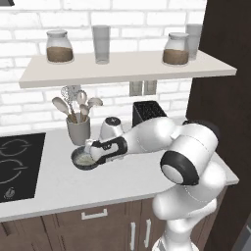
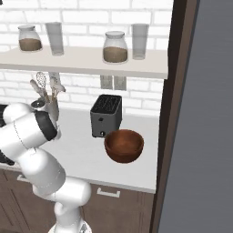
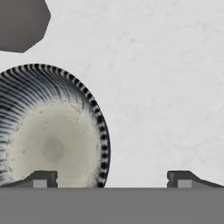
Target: Pick up the bowls on the counter and stack them on top of one another in the open cabinet. Place the smaller bowl on top of the larger bowl.
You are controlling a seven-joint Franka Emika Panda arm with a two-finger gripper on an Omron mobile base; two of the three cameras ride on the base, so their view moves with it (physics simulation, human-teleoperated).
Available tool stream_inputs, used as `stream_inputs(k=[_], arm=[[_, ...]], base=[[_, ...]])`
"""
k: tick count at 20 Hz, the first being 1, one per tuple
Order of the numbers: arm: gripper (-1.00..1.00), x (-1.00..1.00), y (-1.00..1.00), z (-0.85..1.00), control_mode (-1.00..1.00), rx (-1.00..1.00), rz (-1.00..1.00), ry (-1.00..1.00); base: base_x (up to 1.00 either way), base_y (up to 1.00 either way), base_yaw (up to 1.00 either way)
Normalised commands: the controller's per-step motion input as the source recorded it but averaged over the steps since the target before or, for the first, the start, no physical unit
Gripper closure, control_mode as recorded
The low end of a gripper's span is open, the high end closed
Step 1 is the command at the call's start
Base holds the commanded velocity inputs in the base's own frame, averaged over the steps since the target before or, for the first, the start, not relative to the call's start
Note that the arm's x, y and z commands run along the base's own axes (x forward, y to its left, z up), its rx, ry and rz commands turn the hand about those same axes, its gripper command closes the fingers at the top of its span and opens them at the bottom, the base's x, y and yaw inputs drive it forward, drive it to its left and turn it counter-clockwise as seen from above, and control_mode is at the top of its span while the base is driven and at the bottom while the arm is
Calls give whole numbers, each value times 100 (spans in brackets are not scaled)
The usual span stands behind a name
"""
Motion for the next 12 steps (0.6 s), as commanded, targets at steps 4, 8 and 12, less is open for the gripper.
stream_inputs(k=[4, 8, 12], arm=[[-100, 28, 34, -23, -100, -3, 0, 2], [-100, 21, 21, -27, -100, -2, 0, 3], [-100, 24, 10, -21, -100, 0, 0, 2]], base=[[0, 0, 0], [0, 0, 0], [0, 0, 0]])
